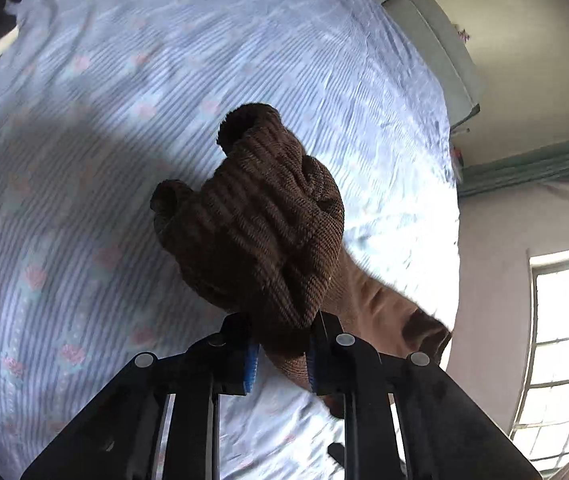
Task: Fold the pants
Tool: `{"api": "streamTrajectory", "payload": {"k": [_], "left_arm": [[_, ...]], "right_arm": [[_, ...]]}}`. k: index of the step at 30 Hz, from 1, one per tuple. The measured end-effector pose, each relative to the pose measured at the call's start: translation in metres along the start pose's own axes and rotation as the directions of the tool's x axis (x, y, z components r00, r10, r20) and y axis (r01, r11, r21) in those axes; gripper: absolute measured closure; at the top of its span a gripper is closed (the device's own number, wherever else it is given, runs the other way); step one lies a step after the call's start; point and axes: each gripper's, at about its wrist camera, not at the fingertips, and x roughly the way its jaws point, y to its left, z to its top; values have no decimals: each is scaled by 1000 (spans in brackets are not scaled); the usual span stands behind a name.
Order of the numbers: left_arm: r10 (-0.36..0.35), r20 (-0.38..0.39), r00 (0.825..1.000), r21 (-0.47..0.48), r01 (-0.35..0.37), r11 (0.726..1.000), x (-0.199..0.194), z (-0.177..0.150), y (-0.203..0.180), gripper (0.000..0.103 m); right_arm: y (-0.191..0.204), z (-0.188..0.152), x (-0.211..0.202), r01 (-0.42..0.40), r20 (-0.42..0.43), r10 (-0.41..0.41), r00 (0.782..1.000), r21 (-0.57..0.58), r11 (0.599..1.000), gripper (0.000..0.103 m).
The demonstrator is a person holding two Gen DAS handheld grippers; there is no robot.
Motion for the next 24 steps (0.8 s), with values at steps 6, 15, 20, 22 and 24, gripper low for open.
{"api": "streamTrajectory", "payload": {"k": [6, 15, 20, 22, 24], "left_arm": [[9, 22, 1000, -19, -8, 1000, 11, 23, -7, 84], [61, 16, 998, -8, -61, 998, 11, 29, 11, 84], [70, 2, 998, -15, -70, 997, 11, 24, 20, 84], [81, -4, 997, -7, -81, 997, 12, 22, 21, 84], [88, -7, 996, -8, -88, 996, 12, 21, 24, 84]], "right_arm": [[19, 35, 7, -59, 23, 60, 998, -72, 996, 29], [35, 62, -24, -15, 149, 41, 988, -176, 984, 34], [15, 61, 29, -59, 6, 60, 998, -108, 992, 34], [15, 56, 49, -17, -47, 11, 999, -133, 991, 34], [27, 53, 50, 1, -57, -11, 998, -184, 983, 34]]}}
